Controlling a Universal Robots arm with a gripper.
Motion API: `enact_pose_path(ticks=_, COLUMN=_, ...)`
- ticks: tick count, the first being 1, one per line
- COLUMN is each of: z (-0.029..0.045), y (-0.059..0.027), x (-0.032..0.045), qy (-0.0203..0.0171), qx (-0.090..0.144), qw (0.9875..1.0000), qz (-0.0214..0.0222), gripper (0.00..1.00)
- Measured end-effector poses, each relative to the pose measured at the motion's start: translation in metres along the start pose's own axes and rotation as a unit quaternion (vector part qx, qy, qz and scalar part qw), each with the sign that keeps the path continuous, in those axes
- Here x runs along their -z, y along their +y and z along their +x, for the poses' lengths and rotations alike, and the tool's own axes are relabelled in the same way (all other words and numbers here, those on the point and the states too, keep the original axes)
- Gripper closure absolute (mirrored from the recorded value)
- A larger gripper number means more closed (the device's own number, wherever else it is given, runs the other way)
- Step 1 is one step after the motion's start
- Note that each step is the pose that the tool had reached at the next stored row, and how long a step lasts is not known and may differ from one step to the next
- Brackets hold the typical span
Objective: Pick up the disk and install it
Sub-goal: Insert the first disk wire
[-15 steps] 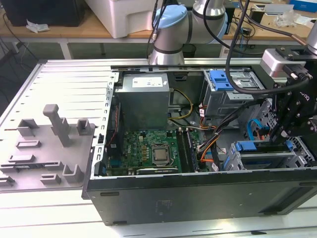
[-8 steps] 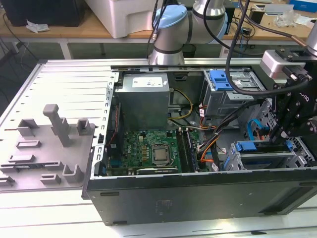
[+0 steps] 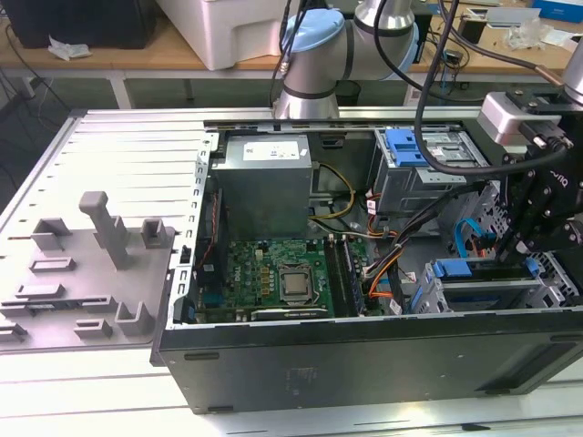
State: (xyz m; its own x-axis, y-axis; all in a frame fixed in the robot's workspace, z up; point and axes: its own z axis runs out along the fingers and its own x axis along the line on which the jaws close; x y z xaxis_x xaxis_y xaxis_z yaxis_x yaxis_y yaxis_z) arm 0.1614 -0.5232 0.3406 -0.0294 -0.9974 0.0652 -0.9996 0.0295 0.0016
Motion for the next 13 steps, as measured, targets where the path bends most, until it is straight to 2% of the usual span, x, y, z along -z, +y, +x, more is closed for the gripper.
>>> enact_pose_path(ticks=13, z=0.0000, y=0.0000, x=-0.0005, qy=0.0000, qx=0.000, qw=1.0000, qz=0.0000, gripper=0.83)
